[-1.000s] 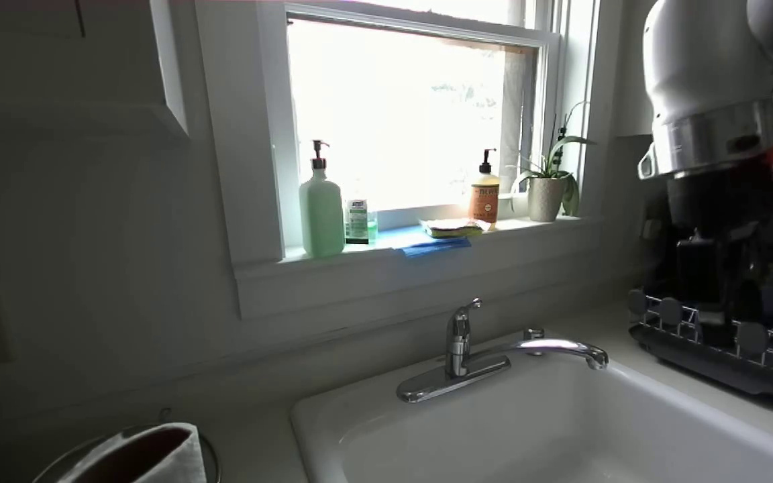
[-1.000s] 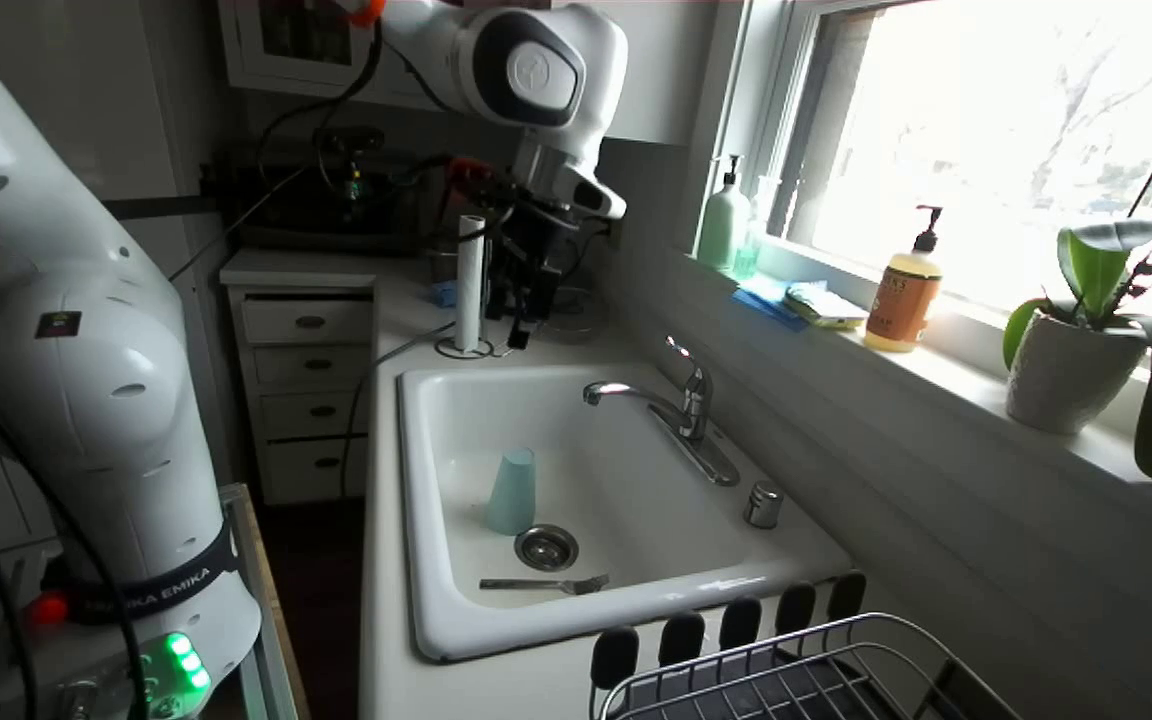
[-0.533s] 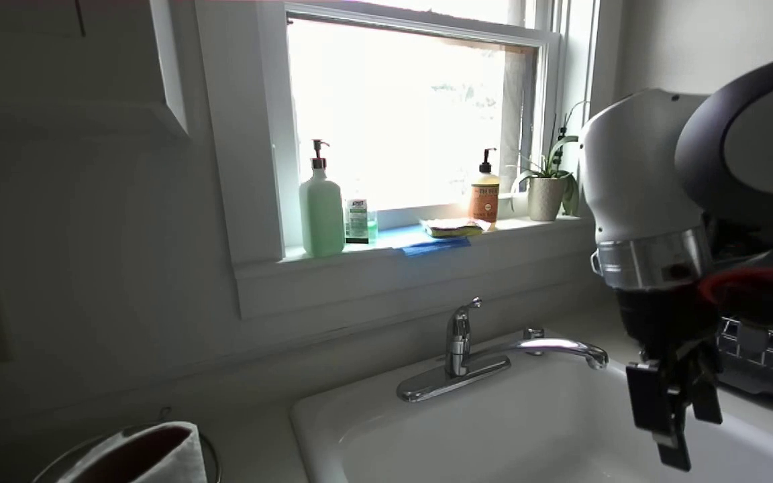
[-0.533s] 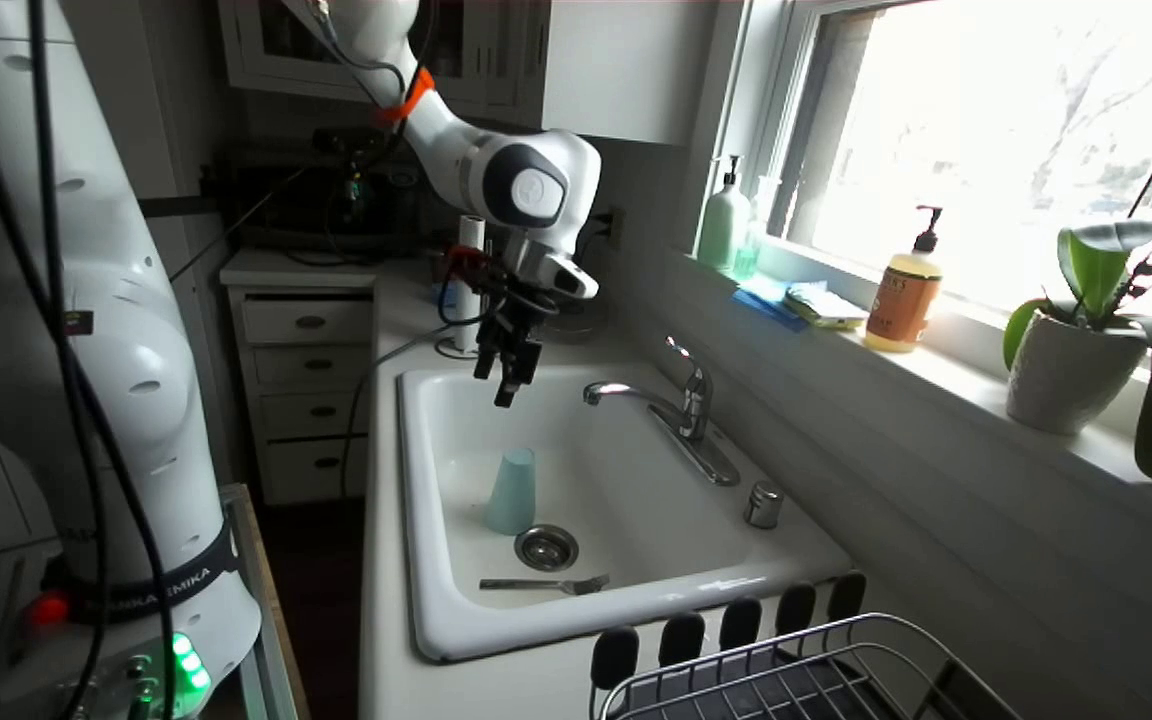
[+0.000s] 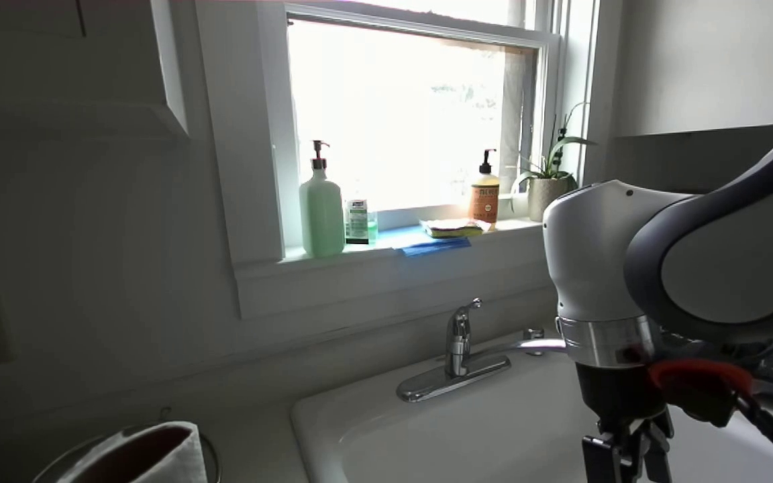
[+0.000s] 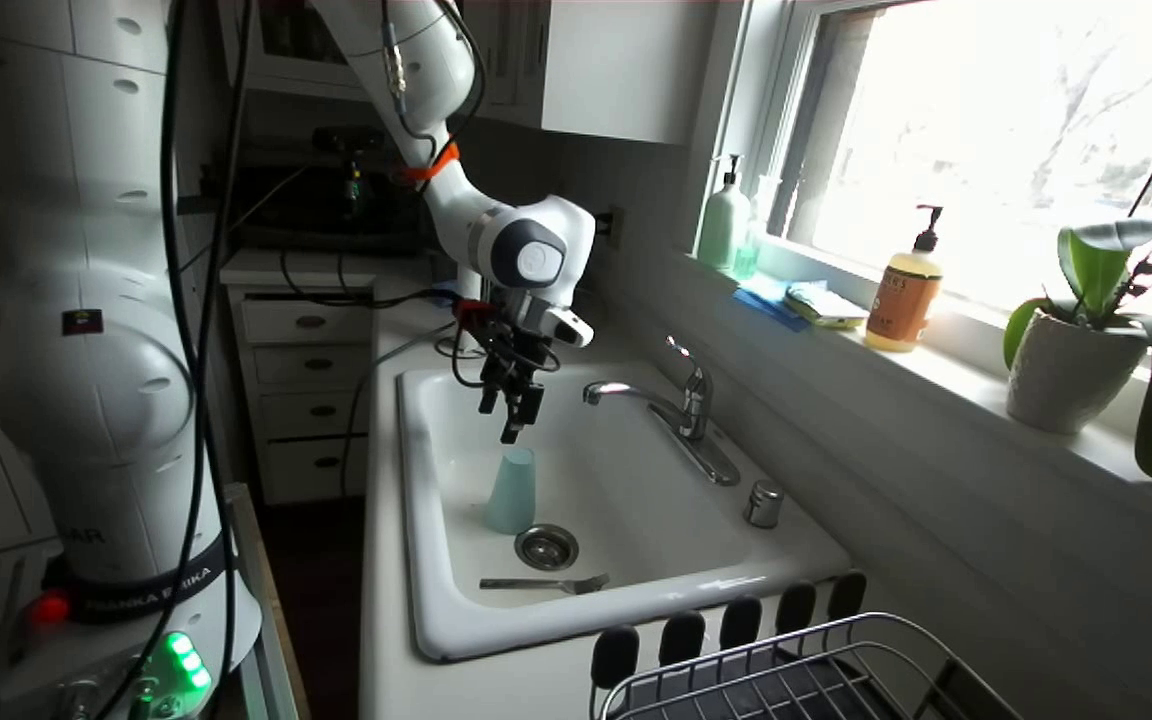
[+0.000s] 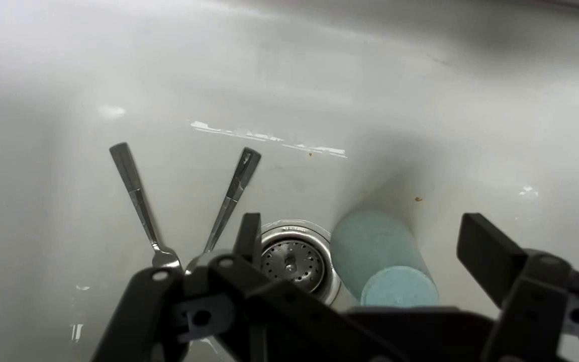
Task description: Place the cup from the sink on the dishrack
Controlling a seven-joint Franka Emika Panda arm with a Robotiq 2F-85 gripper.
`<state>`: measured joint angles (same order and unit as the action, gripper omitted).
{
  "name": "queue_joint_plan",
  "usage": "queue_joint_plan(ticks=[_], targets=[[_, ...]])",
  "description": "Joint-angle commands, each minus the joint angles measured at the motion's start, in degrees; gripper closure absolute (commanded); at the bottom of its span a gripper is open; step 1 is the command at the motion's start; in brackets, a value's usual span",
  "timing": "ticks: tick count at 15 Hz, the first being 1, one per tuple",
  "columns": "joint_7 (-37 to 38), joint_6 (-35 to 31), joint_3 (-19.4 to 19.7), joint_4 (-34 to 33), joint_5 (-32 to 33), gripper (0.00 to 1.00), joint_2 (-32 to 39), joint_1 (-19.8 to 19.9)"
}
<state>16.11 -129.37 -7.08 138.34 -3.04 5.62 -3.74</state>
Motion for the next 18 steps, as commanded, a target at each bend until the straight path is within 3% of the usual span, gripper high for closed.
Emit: queue_joint_plan(ticks=[1,5,12,18], targets=[[-0.1,0.1,0.9,-0.1,-0.1,0.0,-0.2,-0.9],[-0.3,-2.5,0.7,-0.4,0.6,0.0,2.2,-1.2],[0.8,-19.8,1.4,-0.7,6.7,0.0,10.5,-4.4],[-0.5,-31.7,2.8,-1.6,5.7,0.0,16.9,-6.2]])
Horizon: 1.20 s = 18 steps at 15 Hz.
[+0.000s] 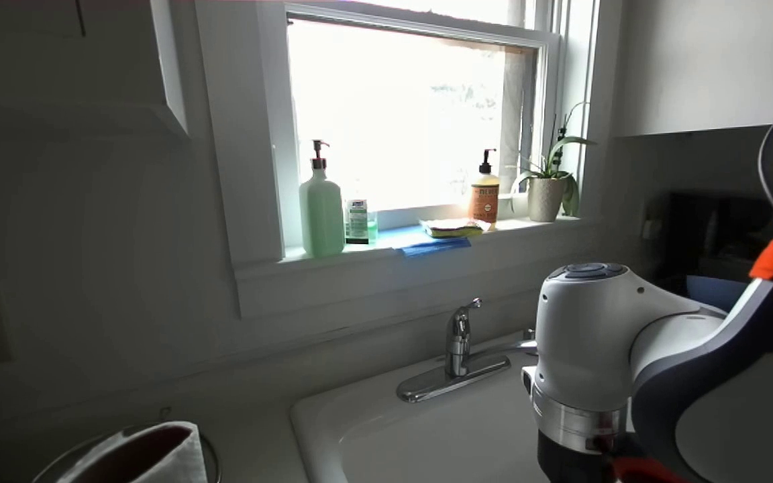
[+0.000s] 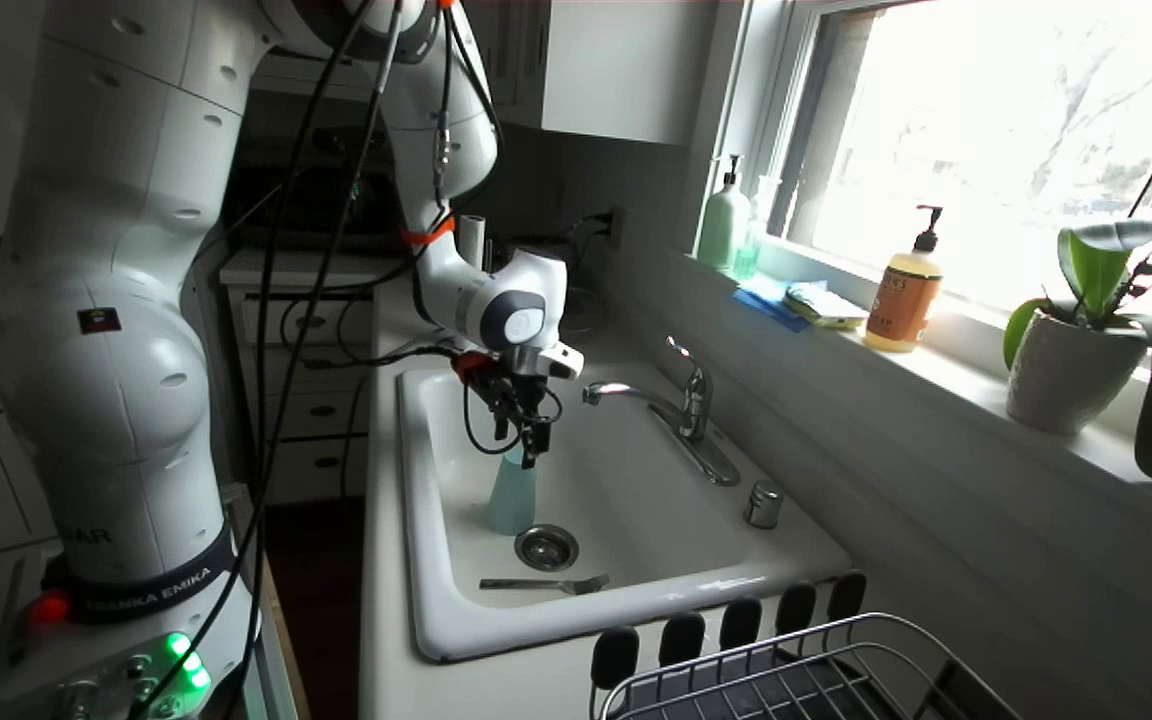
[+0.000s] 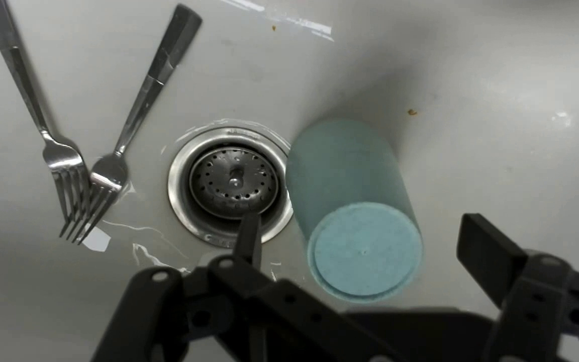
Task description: Place the cup from the sink on the dishrack
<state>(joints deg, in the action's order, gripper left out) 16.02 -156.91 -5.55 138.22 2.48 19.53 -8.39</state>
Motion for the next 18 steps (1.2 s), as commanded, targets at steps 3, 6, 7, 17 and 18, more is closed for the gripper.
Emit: queue_joint_plan(ticks=[3,6,7,17,18], targets=[[-1.9,-6.7,1.1,-2.6,-0.6,0.0,5.3,-1.6],[-2.1,-6.6,1.9,-3.8,-0.1,0.26,6.9,-2.5],[-2.2,-6.4,2.1,-4.2,-0.1,0.32,7.2,-2.6],[-0.9,-0.1,4.3,-3.0,0.0,0.58,1.1,-4.5],[-1.2,1.5,3.8,-3.0,-0.5,0.58,0.3,-4.0]])
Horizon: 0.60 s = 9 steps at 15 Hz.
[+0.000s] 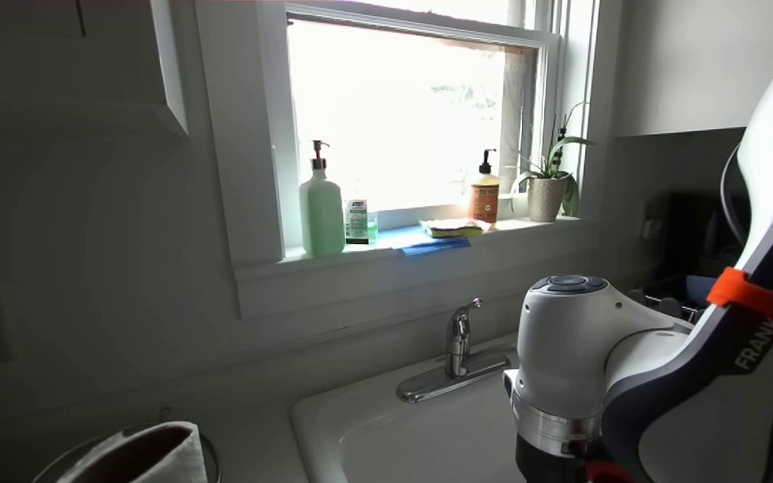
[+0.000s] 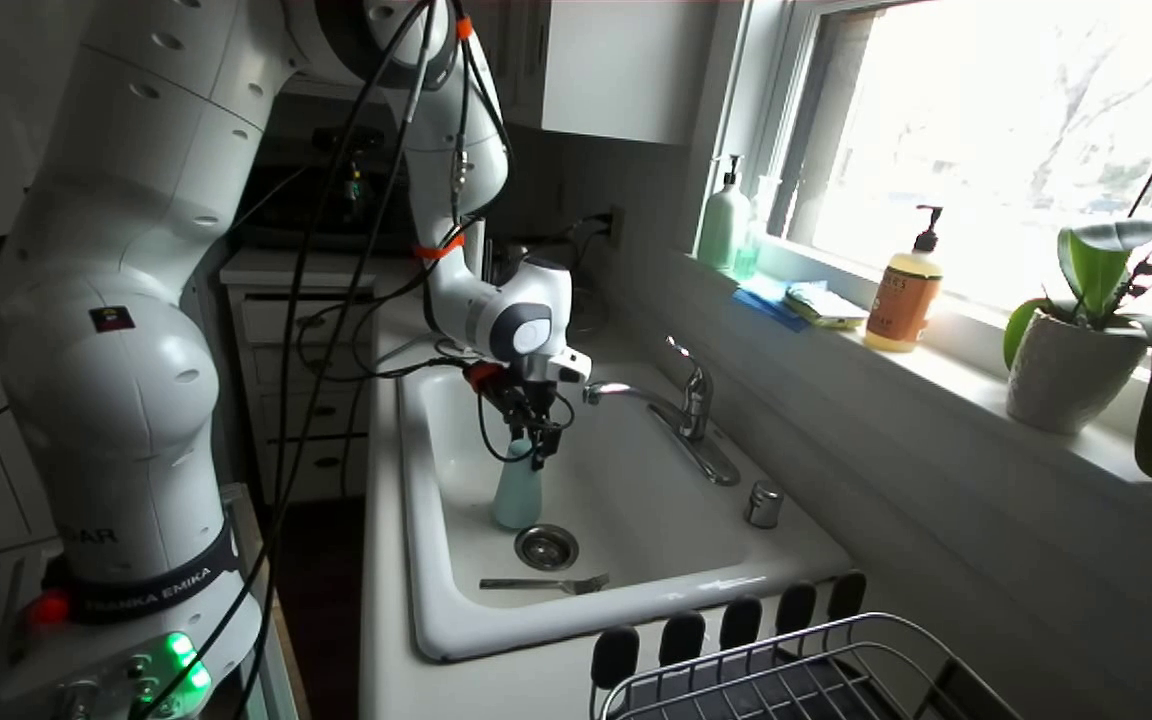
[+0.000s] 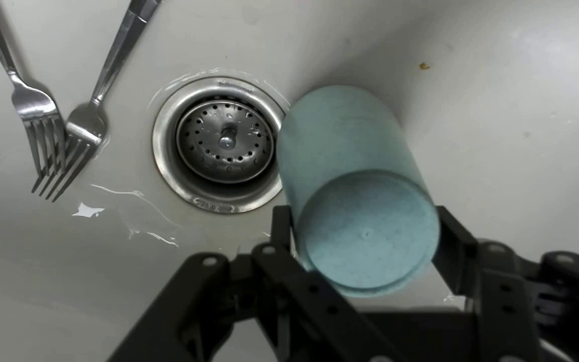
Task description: Place the cup from the sink on the dishrack
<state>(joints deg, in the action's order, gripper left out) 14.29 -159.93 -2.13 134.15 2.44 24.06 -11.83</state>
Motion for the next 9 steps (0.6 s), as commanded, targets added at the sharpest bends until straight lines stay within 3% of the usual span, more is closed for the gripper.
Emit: queue_joint_plan(ticks=[1,9], targets=[[1.4,6.2,0.6,1.3,-0.2,0.58,-5.6,-0.8],[9.1,23.6,0.2,3.1,1.9,0.58,-17.6,0.1]])
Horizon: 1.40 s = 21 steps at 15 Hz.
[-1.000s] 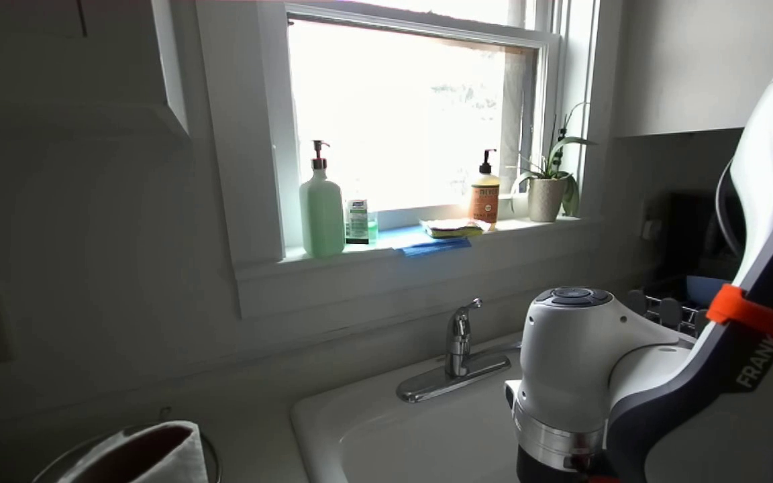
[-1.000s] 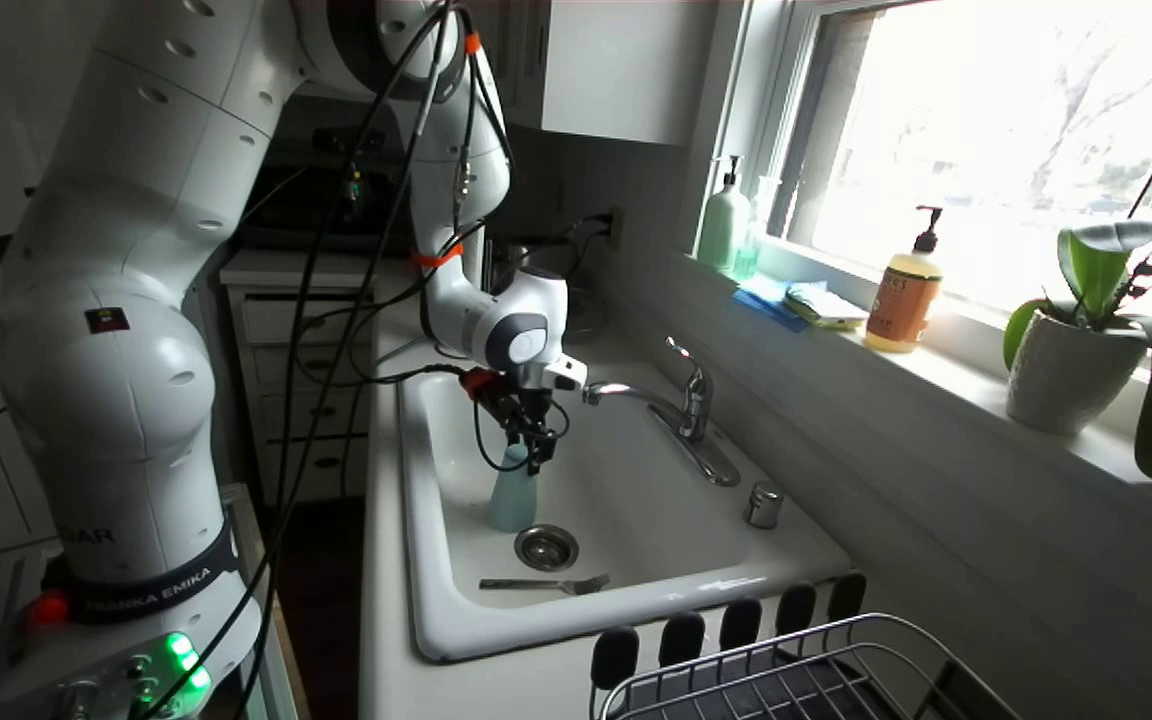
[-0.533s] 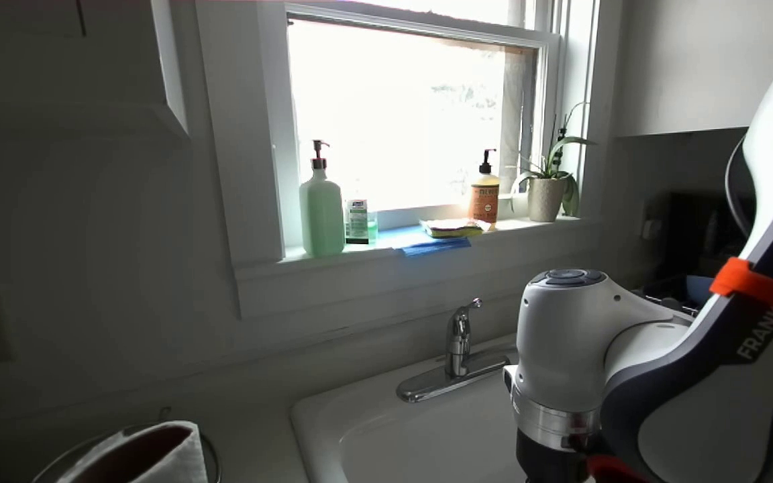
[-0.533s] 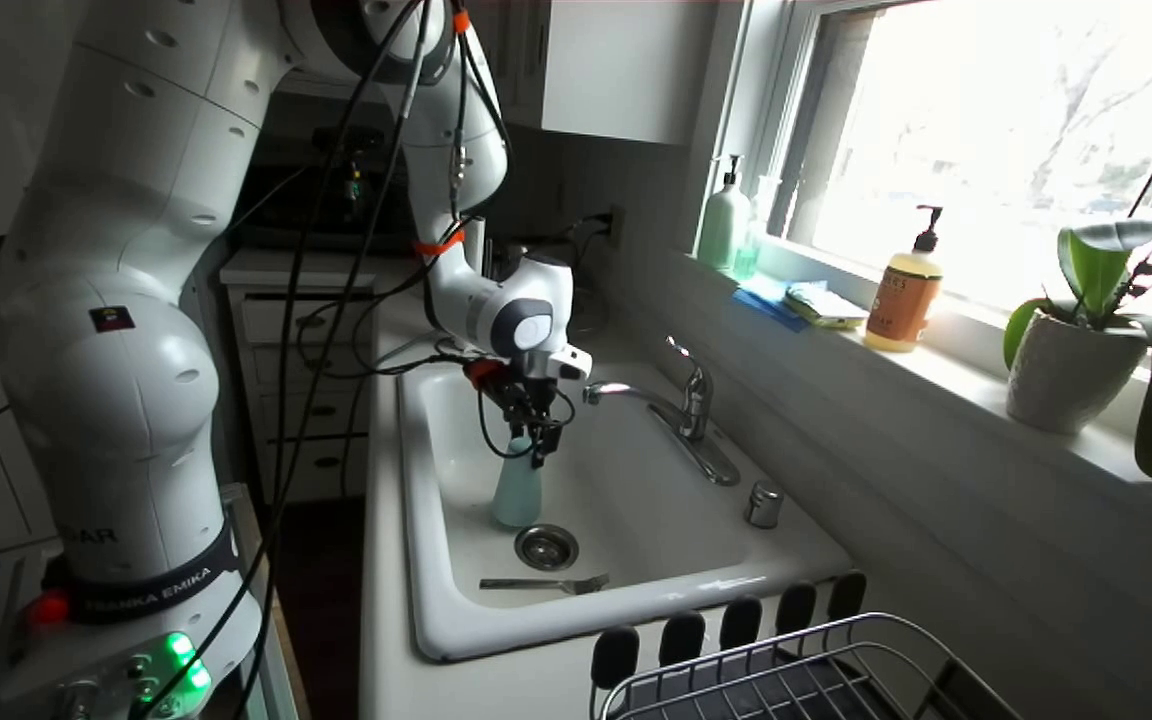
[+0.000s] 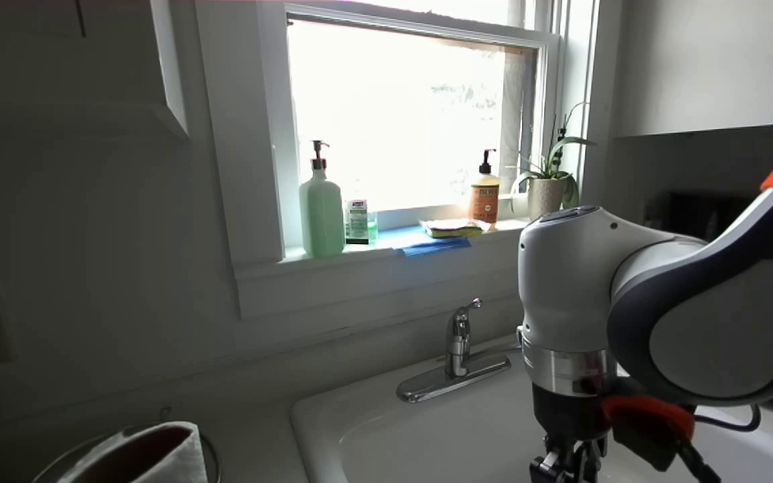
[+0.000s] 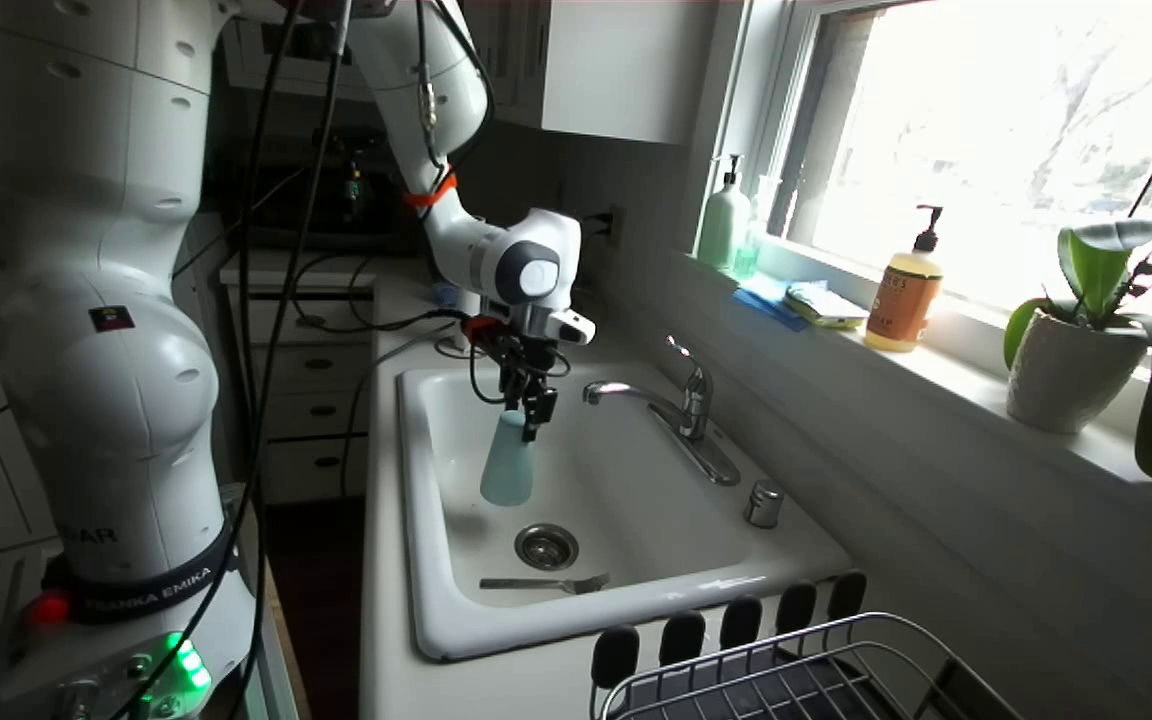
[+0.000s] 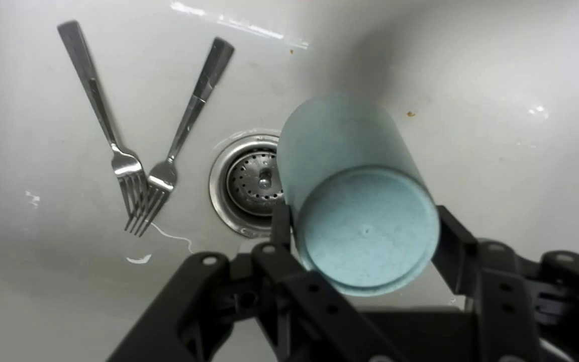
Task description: Place the cup from the sink on the dishrack
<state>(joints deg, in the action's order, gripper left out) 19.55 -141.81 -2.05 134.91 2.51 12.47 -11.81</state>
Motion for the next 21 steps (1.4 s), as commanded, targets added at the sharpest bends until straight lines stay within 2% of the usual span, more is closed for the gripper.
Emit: queue_joint_plan(ticks=[1,6,11,12,14,17,18,21], targets=[[5.0,7.5,0.1,2.7,2.6,0.58,-7.8,0.3],[8.5,20.1,-0.7,2.9,6.2,0.58,-17.2,2.6],[6.1,35.0,-0.8,0.6,6.0,0.58,-25.2,6.8],[6.4,30.6,-1.7,0.5,4.9,0.33,-21.5,6.6],[6.1,33.6,-1.6,0.4,4.9,0.33,-24.1,7.7],[6.0,34.1,-1.7,0.5,4.8,0.33,-24.7,7.9],[6.0,34.1,-1.7,0.6,4.9,0.58,-24.7,7.9],[6.5,35.3,-2.8,-0.5,7.7,0.58,-24.2,8.0]])
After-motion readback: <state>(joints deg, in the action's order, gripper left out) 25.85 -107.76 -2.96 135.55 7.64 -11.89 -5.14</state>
